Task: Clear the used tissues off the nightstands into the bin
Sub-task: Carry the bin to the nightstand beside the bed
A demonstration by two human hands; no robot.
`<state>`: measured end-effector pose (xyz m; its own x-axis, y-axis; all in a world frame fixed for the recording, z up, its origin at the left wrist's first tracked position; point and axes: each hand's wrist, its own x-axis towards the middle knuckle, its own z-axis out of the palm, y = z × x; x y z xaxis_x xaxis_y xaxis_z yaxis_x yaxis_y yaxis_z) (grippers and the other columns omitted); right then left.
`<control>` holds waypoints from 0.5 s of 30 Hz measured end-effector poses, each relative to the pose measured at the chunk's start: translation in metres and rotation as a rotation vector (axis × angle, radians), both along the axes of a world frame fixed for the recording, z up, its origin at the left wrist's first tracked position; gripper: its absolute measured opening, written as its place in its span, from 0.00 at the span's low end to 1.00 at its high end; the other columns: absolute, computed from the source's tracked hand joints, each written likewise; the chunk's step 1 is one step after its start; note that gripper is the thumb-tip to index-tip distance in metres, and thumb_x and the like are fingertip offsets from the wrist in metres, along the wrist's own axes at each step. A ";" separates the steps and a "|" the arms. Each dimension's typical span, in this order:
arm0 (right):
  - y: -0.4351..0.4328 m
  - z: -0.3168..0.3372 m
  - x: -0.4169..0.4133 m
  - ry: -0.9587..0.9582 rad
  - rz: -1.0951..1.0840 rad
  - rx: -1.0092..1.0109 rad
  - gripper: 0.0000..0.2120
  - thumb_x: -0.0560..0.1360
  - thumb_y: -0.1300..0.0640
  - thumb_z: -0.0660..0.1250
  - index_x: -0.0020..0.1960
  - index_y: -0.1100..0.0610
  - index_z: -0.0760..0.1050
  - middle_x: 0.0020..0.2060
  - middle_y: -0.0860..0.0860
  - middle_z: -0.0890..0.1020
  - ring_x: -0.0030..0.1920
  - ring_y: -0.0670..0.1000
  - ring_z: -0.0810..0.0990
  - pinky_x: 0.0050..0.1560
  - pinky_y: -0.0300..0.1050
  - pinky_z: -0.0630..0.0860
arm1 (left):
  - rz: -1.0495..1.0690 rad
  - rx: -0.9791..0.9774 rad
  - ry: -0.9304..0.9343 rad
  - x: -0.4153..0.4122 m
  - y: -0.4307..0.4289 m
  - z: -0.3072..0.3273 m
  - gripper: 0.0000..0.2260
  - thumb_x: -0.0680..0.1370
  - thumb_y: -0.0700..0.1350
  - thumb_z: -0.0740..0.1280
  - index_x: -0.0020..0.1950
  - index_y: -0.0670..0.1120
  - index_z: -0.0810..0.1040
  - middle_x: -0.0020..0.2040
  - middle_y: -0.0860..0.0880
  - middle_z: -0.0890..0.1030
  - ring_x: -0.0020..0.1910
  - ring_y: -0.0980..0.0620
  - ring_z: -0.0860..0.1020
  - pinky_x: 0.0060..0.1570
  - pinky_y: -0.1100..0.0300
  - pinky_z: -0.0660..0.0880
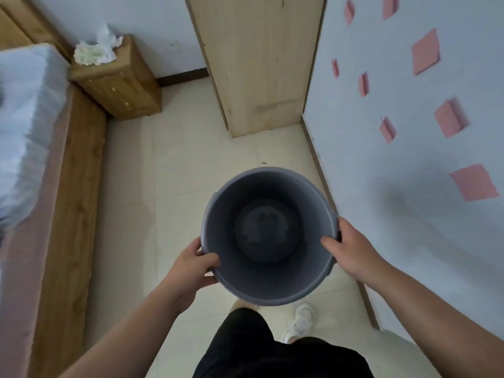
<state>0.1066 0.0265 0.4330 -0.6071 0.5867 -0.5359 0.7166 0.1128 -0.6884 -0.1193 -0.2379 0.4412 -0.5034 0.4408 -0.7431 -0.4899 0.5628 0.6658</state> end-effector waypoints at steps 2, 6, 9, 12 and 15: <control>-0.001 0.006 -0.037 -0.002 0.073 0.001 0.12 0.79 0.47 0.65 0.61 0.37 0.68 0.46 0.40 0.82 0.45 0.44 0.83 0.39 0.39 0.78 | 0.067 0.005 -0.027 -0.020 -0.020 -0.001 0.20 0.67 0.38 0.70 0.56 0.52 0.84 0.52 0.44 0.88 0.49 0.44 0.88 0.42 0.52 0.86; -0.009 0.013 -0.129 0.008 0.196 0.014 0.10 0.79 0.48 0.65 0.58 0.36 0.70 0.44 0.42 0.82 0.43 0.46 0.83 0.38 0.41 0.80 | 0.164 0.051 -0.037 -0.074 -0.054 -0.006 0.16 0.71 0.40 0.72 0.54 0.58 0.86 0.53 0.47 0.88 0.51 0.46 0.88 0.44 0.52 0.86; -0.019 0.014 -0.199 0.012 0.260 0.022 0.12 0.80 0.50 0.65 0.62 0.41 0.70 0.46 0.43 0.82 0.44 0.46 0.83 0.38 0.40 0.78 | 0.259 0.067 -0.014 -0.122 -0.070 -0.008 0.13 0.78 0.42 0.74 0.58 0.59 0.83 0.52 0.53 0.89 0.51 0.50 0.87 0.42 0.53 0.86; -0.028 0.018 -0.260 0.026 0.301 0.026 0.12 0.80 0.51 0.65 0.63 0.42 0.71 0.46 0.43 0.83 0.45 0.46 0.83 0.38 0.37 0.76 | 0.310 0.030 0.023 -0.169 -0.084 -0.002 0.14 0.79 0.38 0.72 0.59 0.55 0.83 0.50 0.52 0.89 0.48 0.50 0.88 0.41 0.53 0.86; -0.029 0.021 -0.307 0.019 0.326 0.019 0.12 0.81 0.51 0.66 0.63 0.43 0.71 0.47 0.45 0.82 0.44 0.46 0.83 0.33 0.33 0.75 | 0.336 0.002 0.041 -0.214 -0.088 0.007 0.14 0.77 0.36 0.71 0.58 0.51 0.84 0.50 0.48 0.89 0.48 0.47 0.88 0.41 0.51 0.86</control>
<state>-0.2007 -0.0025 0.4541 -0.7748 0.3691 -0.5133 0.6272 0.3472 -0.6972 -0.3334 -0.3254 0.4481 -0.6504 0.2463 -0.7186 -0.6205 0.3734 0.6896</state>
